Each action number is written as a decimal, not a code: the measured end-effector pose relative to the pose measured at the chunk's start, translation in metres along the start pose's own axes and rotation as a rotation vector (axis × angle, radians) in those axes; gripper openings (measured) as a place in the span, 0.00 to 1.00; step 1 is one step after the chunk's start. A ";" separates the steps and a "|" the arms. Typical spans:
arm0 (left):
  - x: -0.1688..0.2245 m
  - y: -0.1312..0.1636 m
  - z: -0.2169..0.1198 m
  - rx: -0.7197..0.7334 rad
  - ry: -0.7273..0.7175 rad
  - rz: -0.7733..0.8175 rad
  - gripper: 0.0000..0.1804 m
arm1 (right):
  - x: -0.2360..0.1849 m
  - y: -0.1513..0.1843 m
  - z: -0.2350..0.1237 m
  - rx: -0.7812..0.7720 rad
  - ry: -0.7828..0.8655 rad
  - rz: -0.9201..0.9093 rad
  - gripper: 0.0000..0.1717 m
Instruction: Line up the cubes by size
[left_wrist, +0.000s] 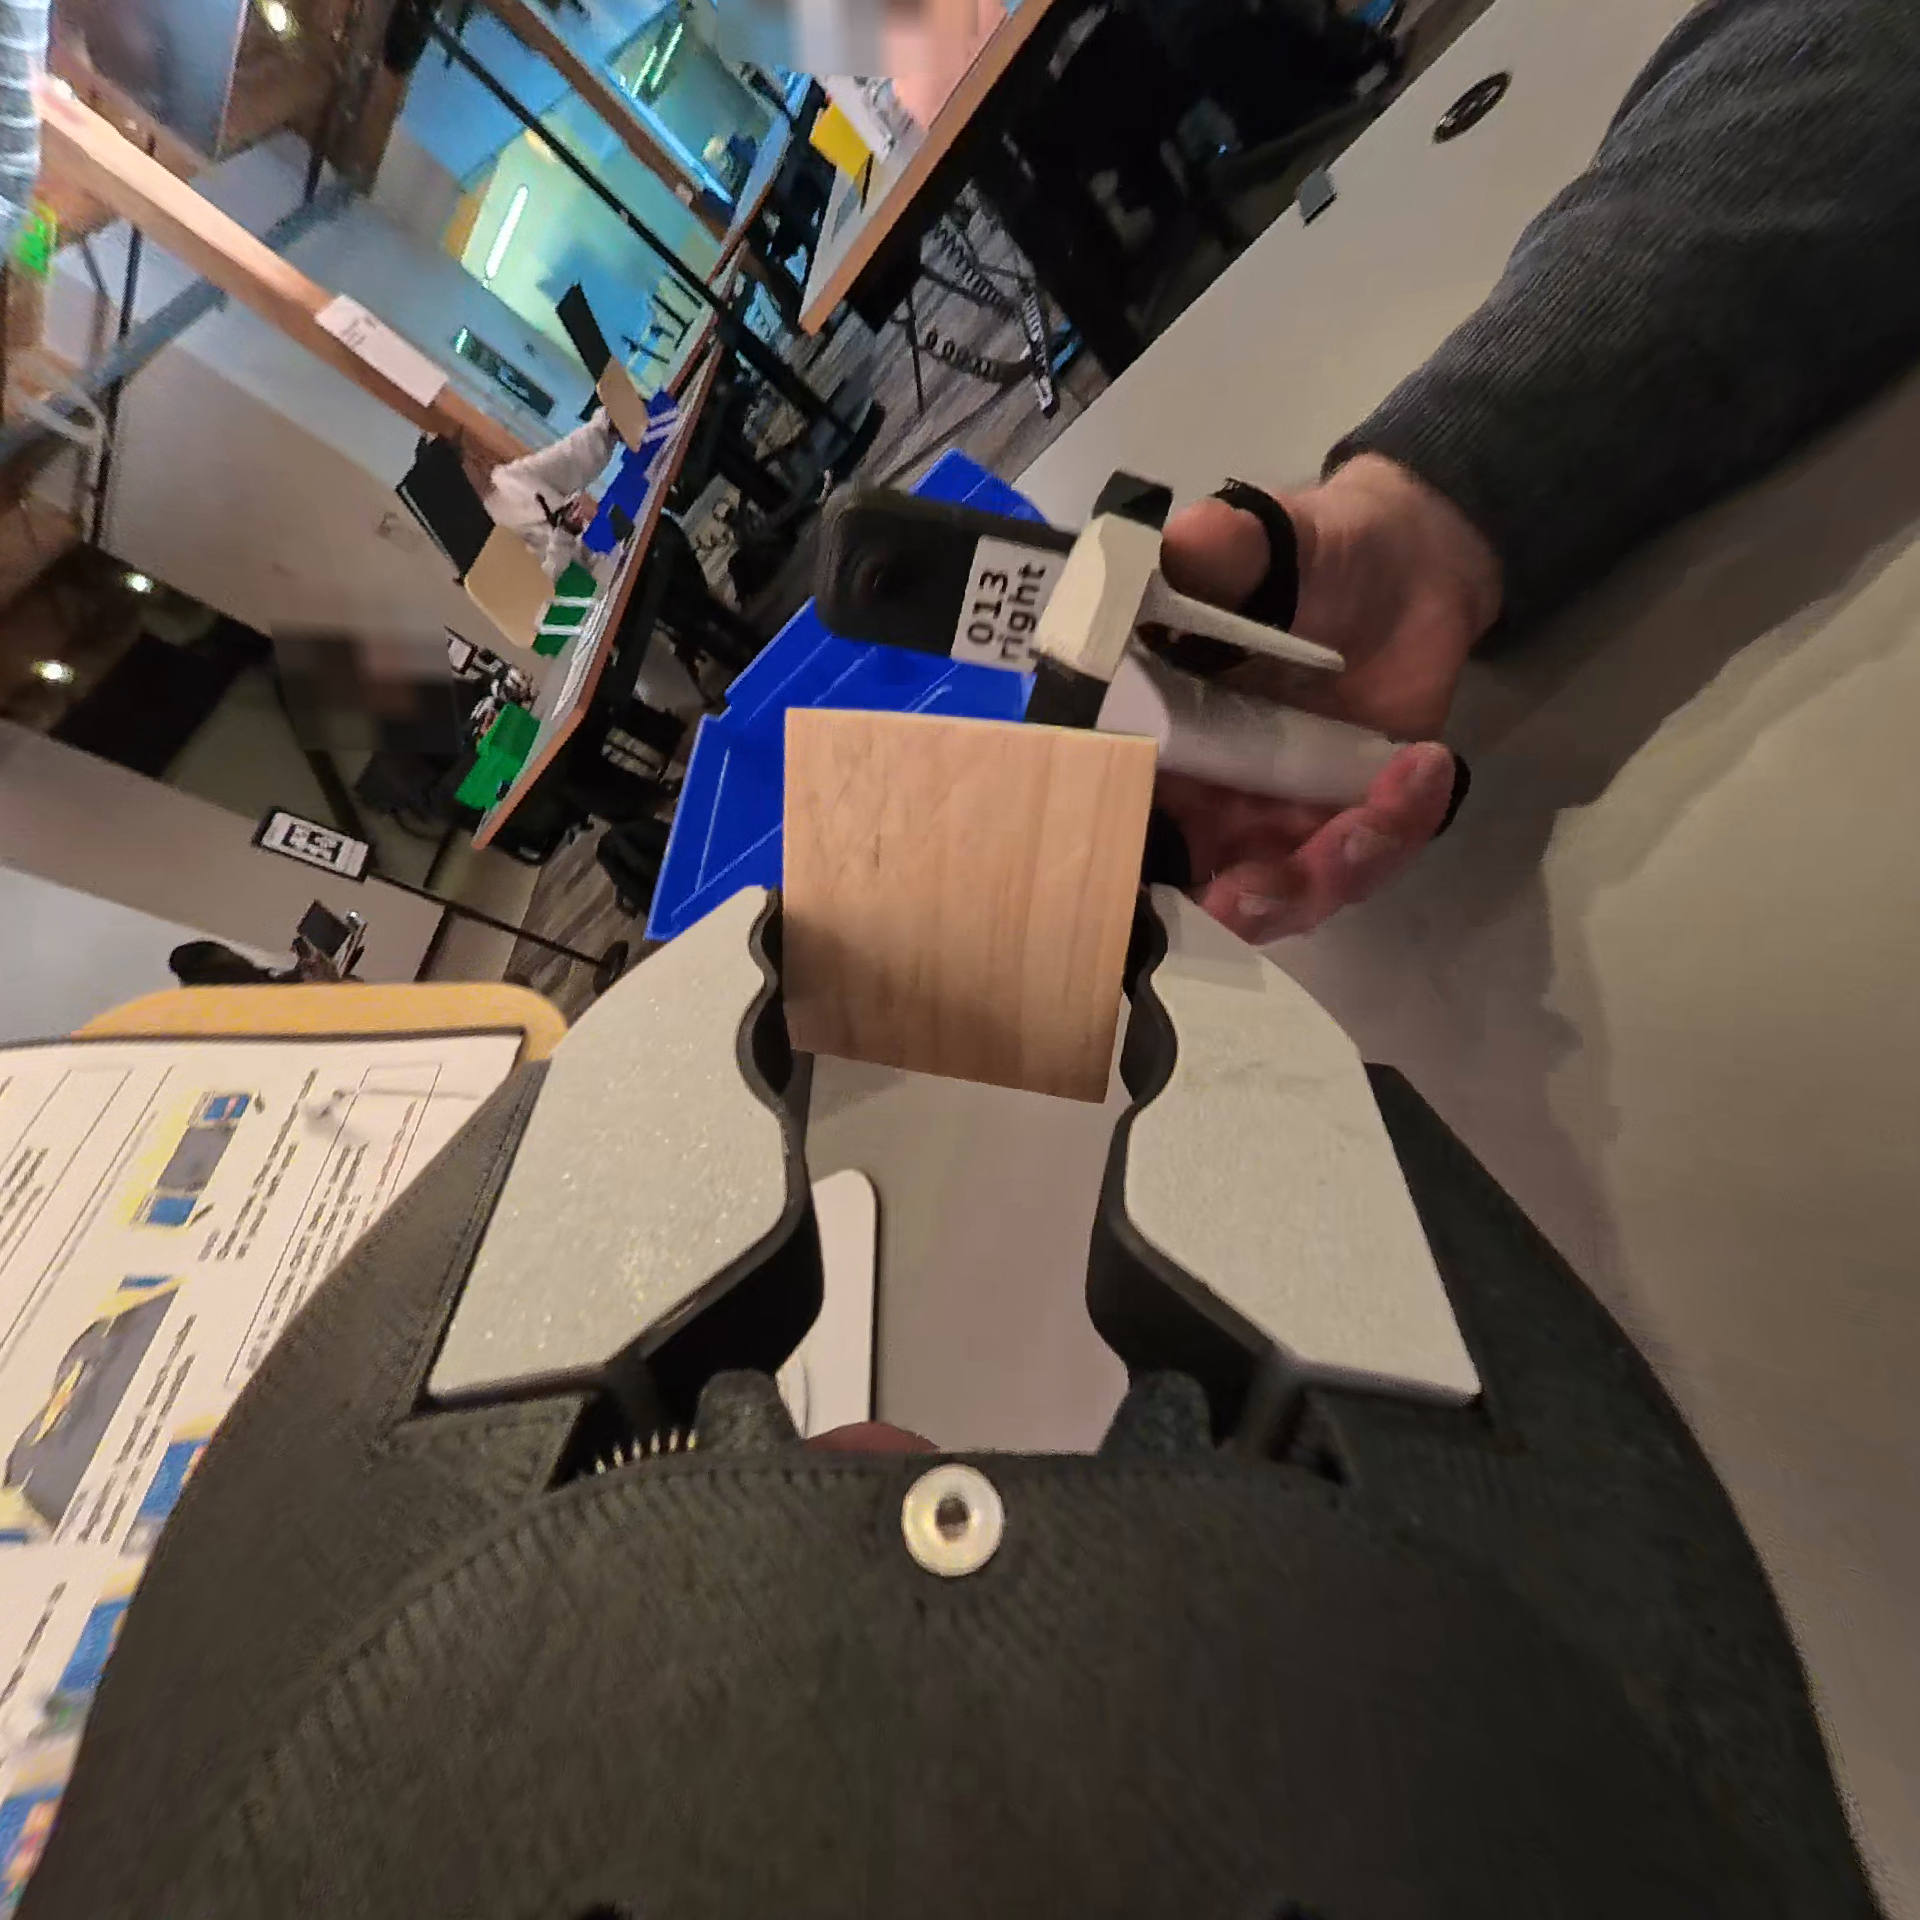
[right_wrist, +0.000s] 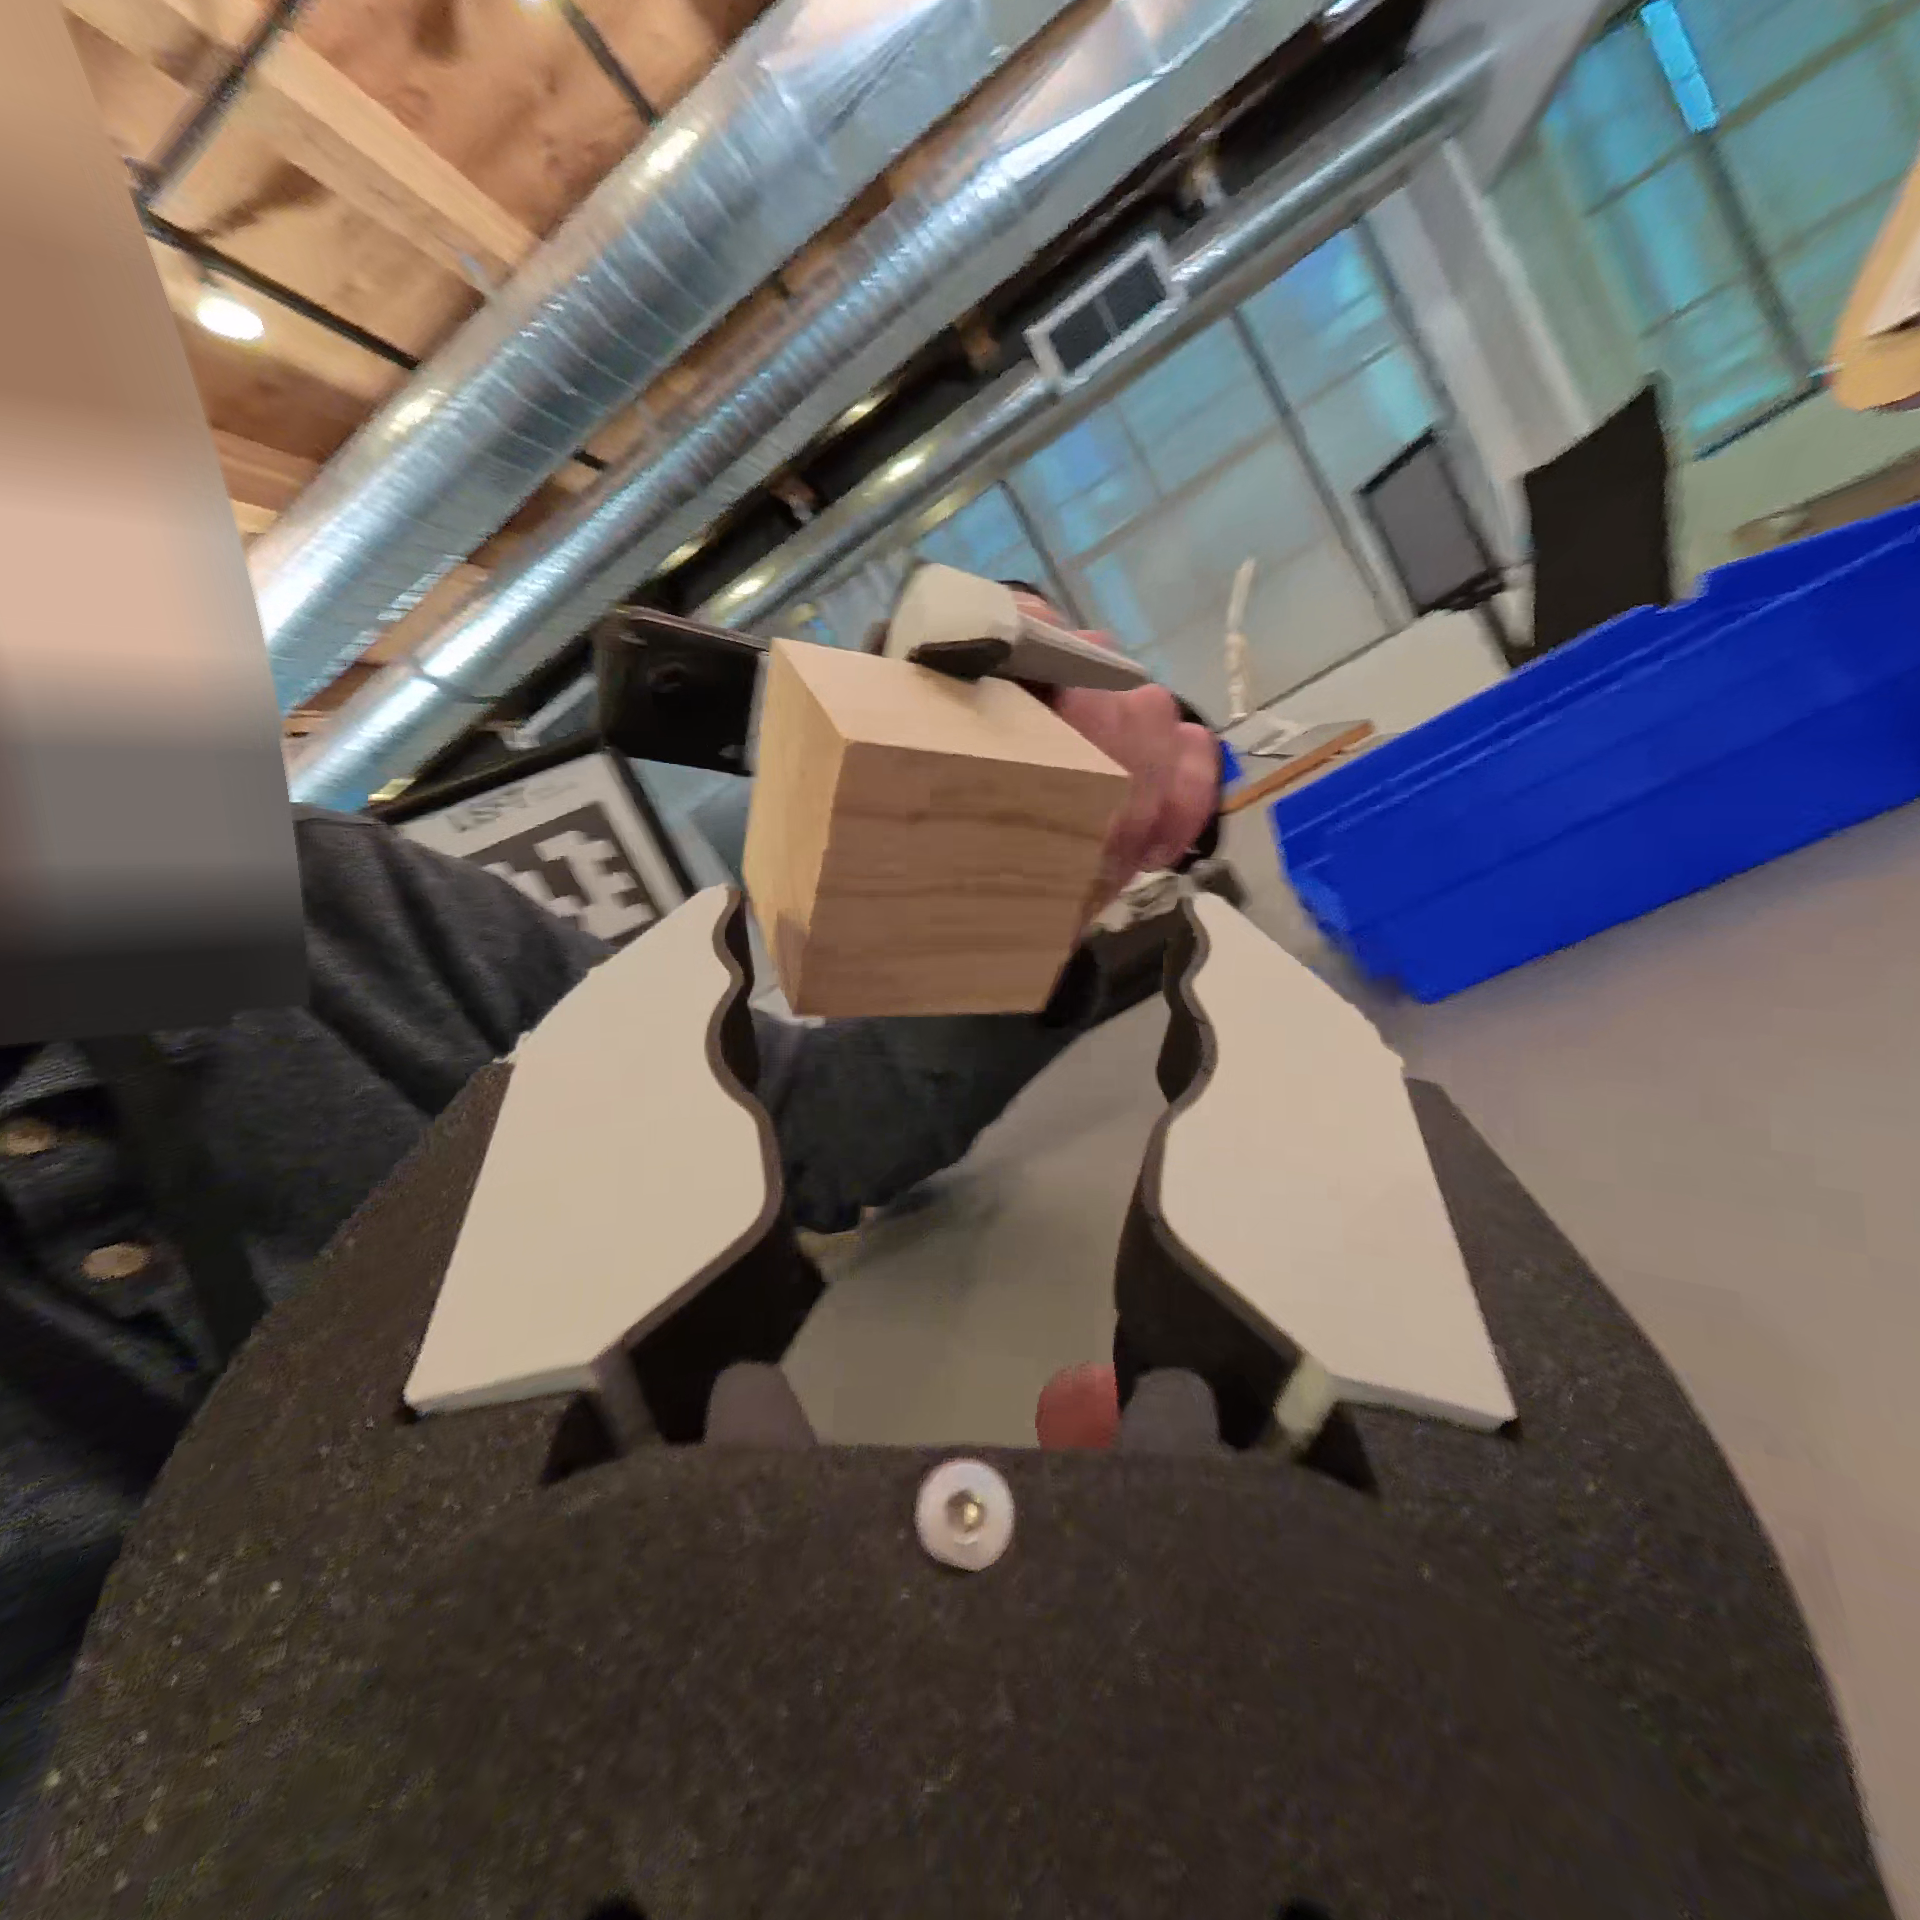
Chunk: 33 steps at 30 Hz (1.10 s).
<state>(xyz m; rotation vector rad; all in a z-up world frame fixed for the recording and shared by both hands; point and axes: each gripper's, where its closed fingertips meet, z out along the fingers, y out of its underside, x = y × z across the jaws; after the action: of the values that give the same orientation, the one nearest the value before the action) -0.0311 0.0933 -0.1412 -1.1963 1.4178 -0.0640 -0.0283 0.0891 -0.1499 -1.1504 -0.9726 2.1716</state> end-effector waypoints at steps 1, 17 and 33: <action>0.002 -0.002 0.002 0.005 -0.002 0.011 0.34 | -0.008 0.002 0.002 -0.002 -0.054 0.019 0.43; 0.008 -0.007 0.004 0.052 -0.015 0.008 0.35 | -0.014 0.003 0.004 0.001 -0.073 -0.010 0.34; 0.004 0.084 0.001 0.029 -0.346 -0.571 0.20 | -0.016 -0.100 -0.081 -0.113 0.362 -0.589 0.33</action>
<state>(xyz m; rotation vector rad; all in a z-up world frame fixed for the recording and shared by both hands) -0.0801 0.1301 -0.1994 -1.4758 0.7460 -0.2598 0.0582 0.1693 -0.0959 -1.0830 -1.1051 1.4069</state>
